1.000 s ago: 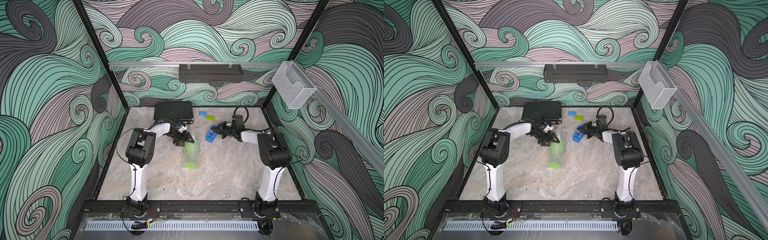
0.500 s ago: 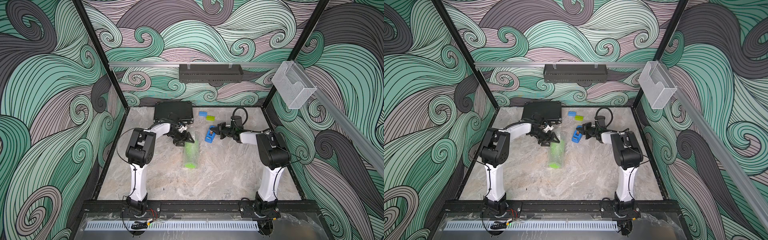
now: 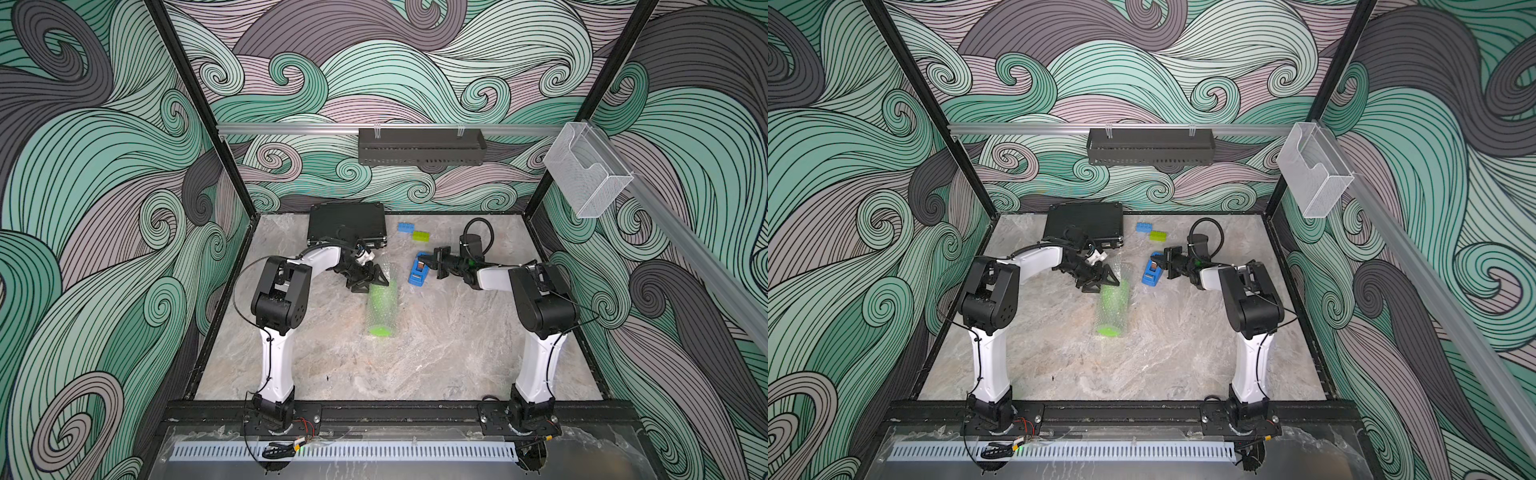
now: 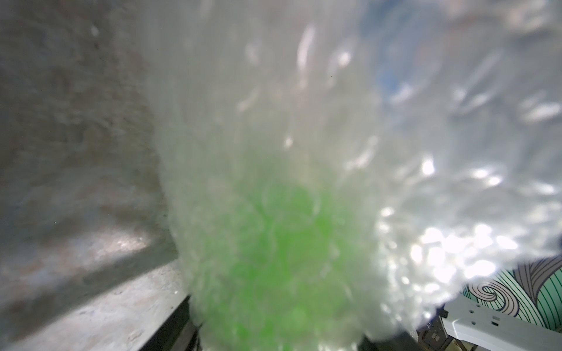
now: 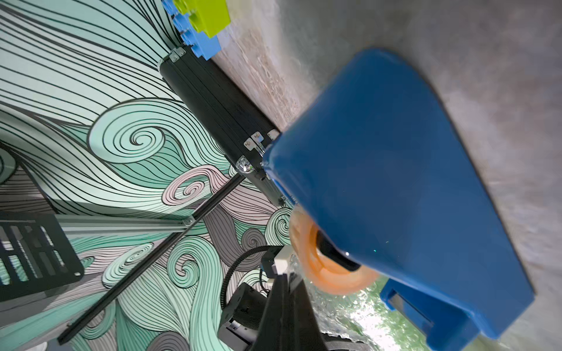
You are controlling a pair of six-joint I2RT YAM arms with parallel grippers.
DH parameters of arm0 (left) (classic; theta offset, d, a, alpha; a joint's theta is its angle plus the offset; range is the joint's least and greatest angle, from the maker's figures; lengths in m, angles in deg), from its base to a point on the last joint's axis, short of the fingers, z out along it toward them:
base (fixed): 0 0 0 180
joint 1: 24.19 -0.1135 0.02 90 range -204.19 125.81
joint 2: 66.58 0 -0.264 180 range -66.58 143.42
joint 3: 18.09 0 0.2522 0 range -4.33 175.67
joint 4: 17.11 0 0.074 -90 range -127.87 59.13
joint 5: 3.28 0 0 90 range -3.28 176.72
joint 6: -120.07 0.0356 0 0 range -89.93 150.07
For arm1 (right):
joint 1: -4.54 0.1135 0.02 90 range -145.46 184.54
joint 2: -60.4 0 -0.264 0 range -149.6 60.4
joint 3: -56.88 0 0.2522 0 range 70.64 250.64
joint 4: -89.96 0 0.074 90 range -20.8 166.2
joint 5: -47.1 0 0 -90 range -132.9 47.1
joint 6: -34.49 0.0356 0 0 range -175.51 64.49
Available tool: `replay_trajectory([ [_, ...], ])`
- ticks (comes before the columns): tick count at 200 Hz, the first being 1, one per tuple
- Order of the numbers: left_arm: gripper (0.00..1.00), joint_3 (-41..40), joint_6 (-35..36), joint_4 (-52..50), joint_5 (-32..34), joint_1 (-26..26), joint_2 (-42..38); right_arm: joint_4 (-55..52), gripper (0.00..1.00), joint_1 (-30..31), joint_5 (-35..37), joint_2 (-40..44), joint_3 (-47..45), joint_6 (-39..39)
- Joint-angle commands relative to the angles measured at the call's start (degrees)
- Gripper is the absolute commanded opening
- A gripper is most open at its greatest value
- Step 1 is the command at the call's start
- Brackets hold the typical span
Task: Wrap wine glasses in bubble wrap
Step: Pull the tape from the tape cutter.
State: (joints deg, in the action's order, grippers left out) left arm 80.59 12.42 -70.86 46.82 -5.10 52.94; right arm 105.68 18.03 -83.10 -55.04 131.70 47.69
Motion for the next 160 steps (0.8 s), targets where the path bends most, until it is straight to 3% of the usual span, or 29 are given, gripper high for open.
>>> replay_trajectory([
  [1, 0.69, -3.5, 0.1, -6.6, 8.9, 1.2, 3.6, 4.1, 0.00, 0.7, 0.4, 0.8, 1.3, 2.7],
  [30, 0.69, -3.7, 0.3, -6.5, 9.7, 1.2, 2.5, -0.3, 0.00, 0.7, 0.6, 3.9, 1.4, -0.4],
  [53, 0.69, -2.6, 0.1, -7.3, 8.7, 1.3, 4.4, -1.8, 0.00, 0.2, -0.5, 0.5, 1.1, -2.7],
  [76, 0.69, -2.7, 0.5, -7.4, 10.1, 1.2, 2.9, 5.7, 0.00, -0.1, 0.5, 0.6, -2.4, 3.1],
  [105, 0.69, -3.5, 0.2, -6.7, 9.0, 1.0, 3.1, -3.9, 0.00, -0.3, 0.0, 6.2, 2.4, -2.4],
  [128, 0.69, -3.2, 0.2, -6.9, 9.6, 1.2, 2.7, -7.1, 0.00, -0.7, -0.2, 5.3, 3.2, -5.3],
  [160, 0.69, -2.7, 0.5, -7.3, 9.5, 1.2, 3.1, -1.9, 0.00, -0.3, 0.4, 2.8, -0.2, -2.3],
])
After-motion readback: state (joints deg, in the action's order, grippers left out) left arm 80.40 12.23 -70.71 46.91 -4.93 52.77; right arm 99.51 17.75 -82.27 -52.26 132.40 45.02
